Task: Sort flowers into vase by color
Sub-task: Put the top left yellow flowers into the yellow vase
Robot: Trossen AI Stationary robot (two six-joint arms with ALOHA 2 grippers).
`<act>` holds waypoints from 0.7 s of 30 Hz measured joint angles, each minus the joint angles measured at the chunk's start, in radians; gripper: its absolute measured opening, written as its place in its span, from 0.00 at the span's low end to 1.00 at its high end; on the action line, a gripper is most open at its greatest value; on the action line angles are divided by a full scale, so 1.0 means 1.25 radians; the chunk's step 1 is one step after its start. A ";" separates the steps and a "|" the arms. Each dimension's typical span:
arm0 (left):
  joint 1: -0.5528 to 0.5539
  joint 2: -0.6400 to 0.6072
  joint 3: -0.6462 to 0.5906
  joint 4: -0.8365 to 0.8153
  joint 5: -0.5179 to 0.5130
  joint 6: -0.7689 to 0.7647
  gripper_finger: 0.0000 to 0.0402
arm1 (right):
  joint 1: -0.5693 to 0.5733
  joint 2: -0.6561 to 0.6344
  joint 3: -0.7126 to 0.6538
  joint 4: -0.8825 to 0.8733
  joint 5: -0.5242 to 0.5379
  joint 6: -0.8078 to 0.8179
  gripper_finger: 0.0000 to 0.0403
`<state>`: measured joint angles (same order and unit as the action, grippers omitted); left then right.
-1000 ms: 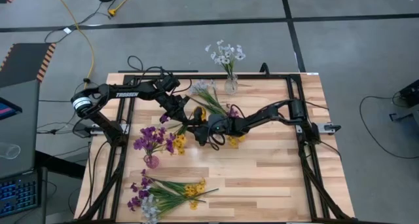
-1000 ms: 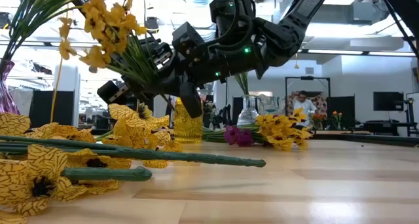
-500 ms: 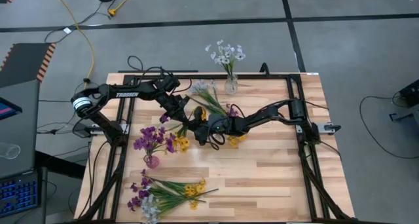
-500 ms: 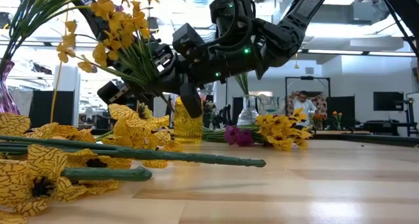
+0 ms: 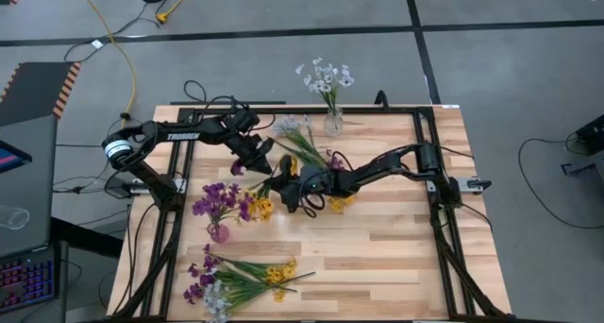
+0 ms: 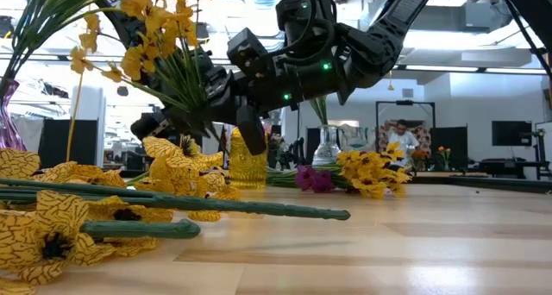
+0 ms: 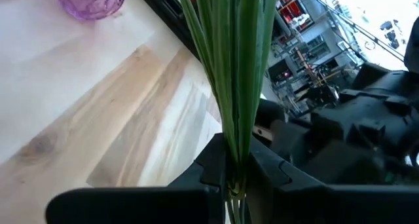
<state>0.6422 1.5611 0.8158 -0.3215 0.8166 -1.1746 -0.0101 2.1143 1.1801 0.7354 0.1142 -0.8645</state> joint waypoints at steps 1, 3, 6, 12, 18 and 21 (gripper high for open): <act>0.000 0.000 0.000 0.000 -0.021 -0.010 0.07 | 0.000 0.000 0.000 0.000 0.000 0.000 0.15; 0.000 0.000 0.000 0.000 -0.056 -0.013 0.07 | 0.001 0.000 0.000 0.000 0.001 0.000 0.15; 0.000 0.000 0.000 -0.001 -0.072 0.003 0.07 | 0.003 0.000 0.000 0.001 0.000 -0.011 0.15; 0.000 0.000 0.000 -0.001 -0.071 0.044 0.07 | 0.003 0.000 0.000 0.001 -0.012 -0.019 0.14; 0.000 0.000 0.000 -0.001 -0.065 0.106 0.09 | 0.003 -0.001 0.000 0.002 -0.011 -0.019 0.14; 0.000 0.000 0.000 -0.001 -0.040 0.153 0.13 | 0.003 -0.001 0.000 0.002 -0.011 -0.019 0.14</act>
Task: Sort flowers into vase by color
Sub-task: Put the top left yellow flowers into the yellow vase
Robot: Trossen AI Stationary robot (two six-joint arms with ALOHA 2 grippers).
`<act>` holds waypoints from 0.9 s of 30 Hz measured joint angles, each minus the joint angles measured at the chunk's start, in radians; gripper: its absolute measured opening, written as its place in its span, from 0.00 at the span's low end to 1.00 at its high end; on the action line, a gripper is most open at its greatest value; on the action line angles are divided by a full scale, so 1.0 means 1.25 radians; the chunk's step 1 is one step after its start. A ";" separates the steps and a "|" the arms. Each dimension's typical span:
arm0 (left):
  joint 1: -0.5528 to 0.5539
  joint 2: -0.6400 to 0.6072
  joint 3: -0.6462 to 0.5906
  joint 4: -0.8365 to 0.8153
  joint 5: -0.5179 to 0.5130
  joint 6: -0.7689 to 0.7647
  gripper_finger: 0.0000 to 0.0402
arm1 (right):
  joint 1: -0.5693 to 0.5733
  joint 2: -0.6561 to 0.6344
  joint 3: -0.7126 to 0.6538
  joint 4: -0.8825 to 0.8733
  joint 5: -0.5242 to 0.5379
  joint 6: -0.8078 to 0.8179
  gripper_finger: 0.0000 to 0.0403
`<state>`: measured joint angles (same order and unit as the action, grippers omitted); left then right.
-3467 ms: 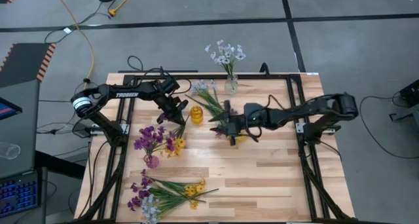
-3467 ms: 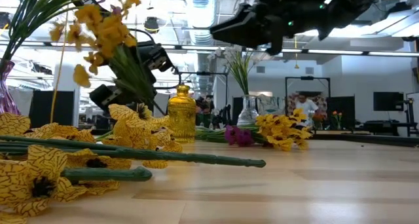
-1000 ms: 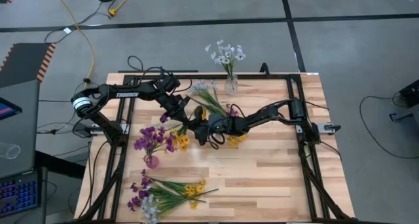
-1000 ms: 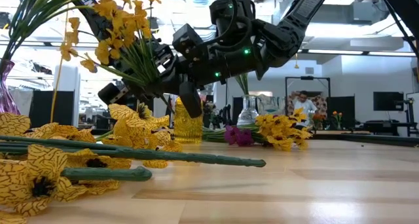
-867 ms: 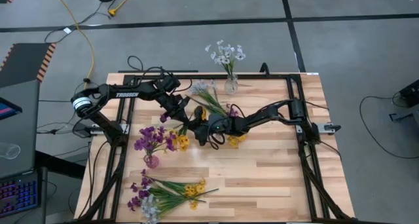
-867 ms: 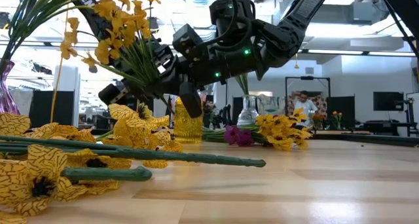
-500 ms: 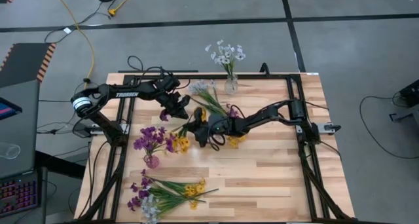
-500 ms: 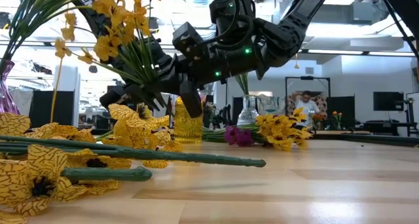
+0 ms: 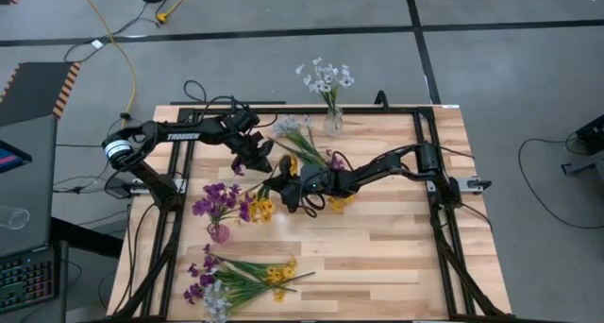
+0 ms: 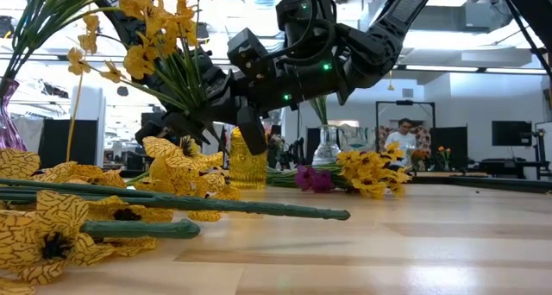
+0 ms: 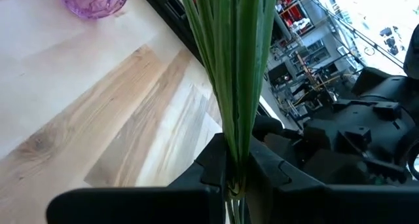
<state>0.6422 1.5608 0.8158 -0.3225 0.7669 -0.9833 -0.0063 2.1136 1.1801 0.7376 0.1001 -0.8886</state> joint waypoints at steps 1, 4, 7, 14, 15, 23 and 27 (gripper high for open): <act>0.000 0.000 0.000 0.000 0.009 0.014 0.15 | 0.000 0.000 0.000 0.000 0.000 0.000 0.14; 0.000 0.000 0.000 0.000 0.028 0.042 0.22 | 0.001 0.000 0.000 0.000 0.000 0.000 0.14; 0.000 0.000 0.000 0.000 0.030 0.067 0.26 | 0.001 -0.001 0.000 0.000 0.000 0.034 0.14; 0.032 -0.026 0.000 -0.003 0.032 0.143 0.27 | 0.001 -0.001 0.000 0.003 0.000 0.096 0.14; 0.040 -0.036 0.000 -0.005 0.028 0.151 0.27 | 0.001 -0.001 0.000 0.004 0.000 0.105 0.14; 0.123 -0.167 0.000 -0.028 -0.003 0.222 0.27 | -0.018 -0.011 0.000 0.002 0.000 0.208 0.14; 0.162 -0.245 0.000 -0.036 -0.033 0.248 0.27 | -0.032 -0.027 0.000 0.009 0.000 0.265 0.14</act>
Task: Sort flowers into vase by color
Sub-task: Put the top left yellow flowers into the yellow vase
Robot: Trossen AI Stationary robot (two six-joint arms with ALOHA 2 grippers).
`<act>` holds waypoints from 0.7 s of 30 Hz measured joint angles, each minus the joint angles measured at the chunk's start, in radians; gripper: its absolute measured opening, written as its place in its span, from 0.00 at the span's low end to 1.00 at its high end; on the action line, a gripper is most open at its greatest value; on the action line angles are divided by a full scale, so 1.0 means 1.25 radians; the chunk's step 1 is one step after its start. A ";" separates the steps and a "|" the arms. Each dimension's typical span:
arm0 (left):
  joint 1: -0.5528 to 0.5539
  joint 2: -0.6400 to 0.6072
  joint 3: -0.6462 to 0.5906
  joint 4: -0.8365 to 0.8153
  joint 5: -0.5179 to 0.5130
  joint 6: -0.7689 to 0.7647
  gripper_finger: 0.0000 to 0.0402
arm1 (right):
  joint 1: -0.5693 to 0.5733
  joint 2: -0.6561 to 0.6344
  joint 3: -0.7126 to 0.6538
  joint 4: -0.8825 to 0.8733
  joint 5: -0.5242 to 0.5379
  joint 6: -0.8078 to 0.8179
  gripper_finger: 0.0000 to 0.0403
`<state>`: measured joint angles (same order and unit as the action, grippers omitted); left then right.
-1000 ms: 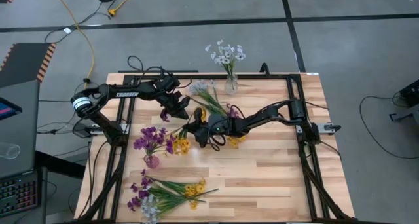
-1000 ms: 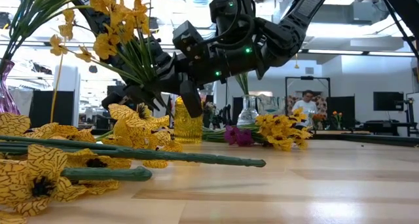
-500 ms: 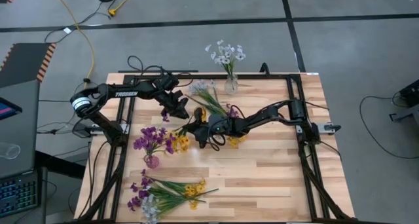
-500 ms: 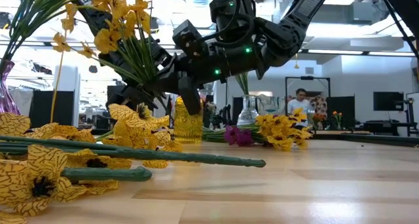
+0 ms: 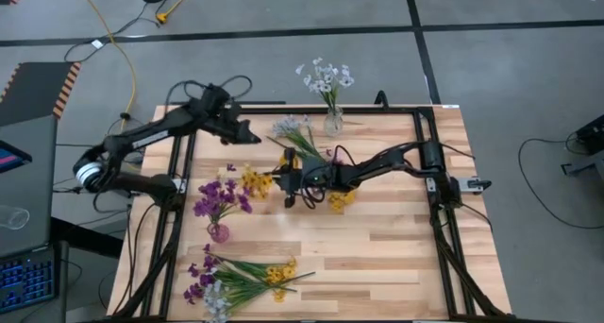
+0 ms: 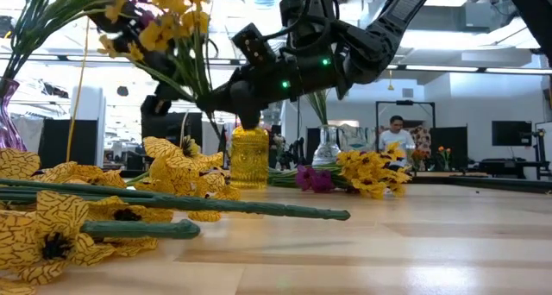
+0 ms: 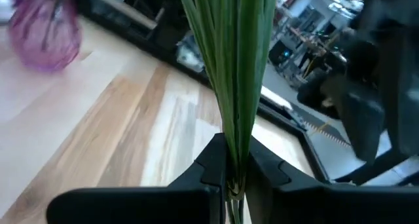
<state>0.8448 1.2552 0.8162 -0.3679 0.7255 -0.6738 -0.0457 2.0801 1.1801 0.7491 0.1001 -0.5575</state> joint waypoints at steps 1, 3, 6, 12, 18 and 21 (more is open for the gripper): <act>0.009 -0.018 0.000 -0.002 -0.005 0.008 0.27 | -0.003 -0.002 0.000 0.009 0.000 0.012 0.14; 0.025 -0.052 0.000 -0.009 -0.006 0.018 0.27 | -0.009 -0.011 0.000 0.010 0.000 0.037 0.14; 0.043 -0.099 0.000 -0.006 -0.008 0.021 0.27 | -0.016 -0.015 0.000 0.025 0.000 0.076 0.14; 0.065 -0.174 0.000 -0.008 -0.027 0.065 0.27 | -0.024 -0.022 0.000 0.083 0.000 0.134 0.14; 0.066 -0.214 0.000 -0.008 -0.029 0.112 0.27 | -0.034 -0.022 0.000 0.167 0.010 0.148 0.14; 0.066 -0.219 0.000 -0.007 -0.045 0.113 0.27 | -0.039 -0.037 0.000 0.176 0.027 0.161 0.14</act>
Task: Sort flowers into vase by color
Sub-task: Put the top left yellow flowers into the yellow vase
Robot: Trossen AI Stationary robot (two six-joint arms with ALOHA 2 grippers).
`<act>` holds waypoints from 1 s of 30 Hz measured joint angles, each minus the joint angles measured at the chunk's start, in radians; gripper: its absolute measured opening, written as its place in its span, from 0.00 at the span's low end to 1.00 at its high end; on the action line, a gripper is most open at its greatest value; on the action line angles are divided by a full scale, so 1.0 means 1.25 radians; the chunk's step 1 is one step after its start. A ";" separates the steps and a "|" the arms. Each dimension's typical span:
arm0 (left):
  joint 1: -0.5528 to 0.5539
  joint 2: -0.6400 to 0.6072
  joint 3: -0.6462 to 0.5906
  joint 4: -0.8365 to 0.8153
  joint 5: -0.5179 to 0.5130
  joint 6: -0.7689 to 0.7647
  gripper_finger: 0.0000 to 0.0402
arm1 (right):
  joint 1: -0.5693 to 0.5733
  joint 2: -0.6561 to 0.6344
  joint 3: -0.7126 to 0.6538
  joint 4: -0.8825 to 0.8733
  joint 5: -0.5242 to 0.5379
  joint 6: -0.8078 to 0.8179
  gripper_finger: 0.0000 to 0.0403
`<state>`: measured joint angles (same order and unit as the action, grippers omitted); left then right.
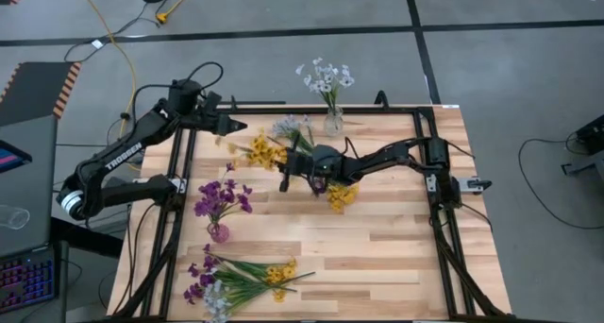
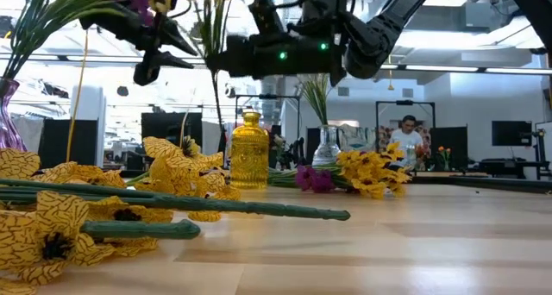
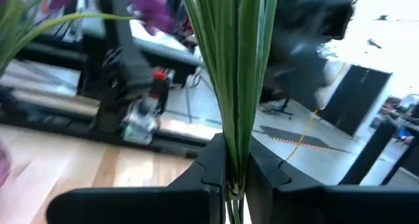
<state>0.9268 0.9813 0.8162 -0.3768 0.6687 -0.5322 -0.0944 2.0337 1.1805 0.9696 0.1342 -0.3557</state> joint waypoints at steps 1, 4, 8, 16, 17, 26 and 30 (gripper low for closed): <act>0.000 0.000 0.000 0.000 -0.008 0.002 0.27 | -0.001 -0.007 0.000 0.006 0.000 0.000 0.14; 0.000 0.000 0.000 0.000 -0.035 0.018 0.27 | -0.006 -0.039 0.000 0.002 0.008 0.000 0.14; 0.000 0.001 0.000 -0.010 -0.054 0.034 0.27 | -0.006 -0.108 0.000 -0.043 0.037 0.011 0.14; -0.002 0.001 0.000 -0.053 -0.076 0.128 0.27 | -0.024 -0.301 -0.083 -0.174 0.041 0.102 0.14; -0.004 0.001 0.000 -0.056 -0.088 0.145 0.27 | -0.028 -0.324 -0.117 -0.168 0.041 0.116 0.14; -0.050 0.001 0.000 -0.010 -0.192 0.233 0.27 | -0.063 -0.346 -0.351 0.201 0.012 0.281 0.14; -0.080 0.001 0.000 0.025 -0.195 0.229 0.27 | -0.066 -0.273 -0.331 0.241 -0.002 0.285 0.14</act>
<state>0.8263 0.9825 0.8162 -0.3450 0.4249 -0.2458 -0.1772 1.6930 0.7669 1.2712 0.1318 0.0010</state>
